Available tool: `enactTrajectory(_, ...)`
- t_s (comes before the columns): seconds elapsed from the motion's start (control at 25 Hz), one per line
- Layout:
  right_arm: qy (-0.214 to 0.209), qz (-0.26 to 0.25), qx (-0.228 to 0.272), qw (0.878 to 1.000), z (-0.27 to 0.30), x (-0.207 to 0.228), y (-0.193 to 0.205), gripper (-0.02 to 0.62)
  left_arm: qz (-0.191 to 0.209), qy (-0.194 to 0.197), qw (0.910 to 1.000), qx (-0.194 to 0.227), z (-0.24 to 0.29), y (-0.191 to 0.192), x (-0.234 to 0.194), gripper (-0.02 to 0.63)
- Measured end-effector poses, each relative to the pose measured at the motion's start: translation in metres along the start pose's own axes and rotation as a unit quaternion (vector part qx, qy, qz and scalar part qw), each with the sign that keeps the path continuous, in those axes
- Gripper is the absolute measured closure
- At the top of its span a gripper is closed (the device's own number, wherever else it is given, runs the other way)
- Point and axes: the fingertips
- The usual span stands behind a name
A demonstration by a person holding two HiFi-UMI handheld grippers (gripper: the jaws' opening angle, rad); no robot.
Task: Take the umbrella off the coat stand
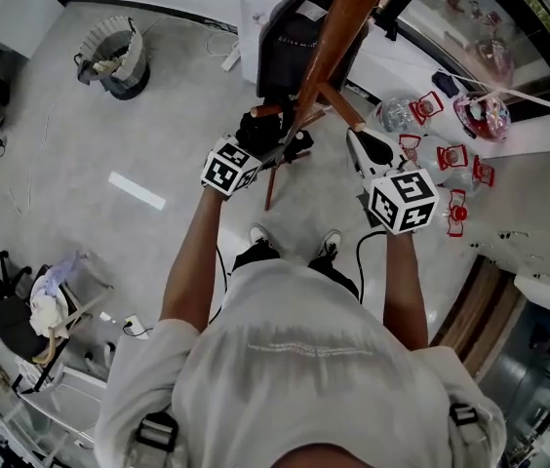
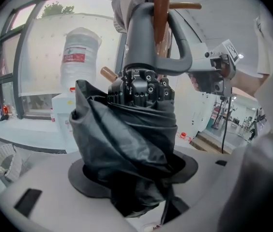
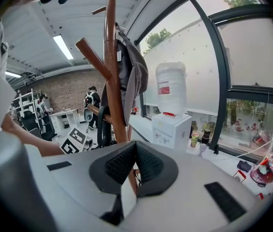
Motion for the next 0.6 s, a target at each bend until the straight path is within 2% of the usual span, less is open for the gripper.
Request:
enactTrajectory(0.24,-0.019,-0.009,0.013,1.0,-0.004,-0.005,-0.008,0.571,-0.016,-0.042,0.9989,0.01,-0.024,-0.006,-0.004,0.304)
enactTrajectory(0.48,-0.035,-0.028,0.037,0.998,-0.008,-0.012,-0.026,0.571,-0.057,-0.093,0.9938,0.022,-0.06,-0.018,-0.014,0.305)
enactTrajectory(0.6,-0.043,-0.035,0.055,0.997,-0.014,-0.012,-0.038,0.571,-0.091,-0.112,0.9887,0.042,-0.081,-0.027,-0.013,0.305)
Point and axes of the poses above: the fingertips, and each gripper's own axes: z forward along the fingers, x to its right, y out of its underside, and after that the axes turned 1 degree about -y, right-handed
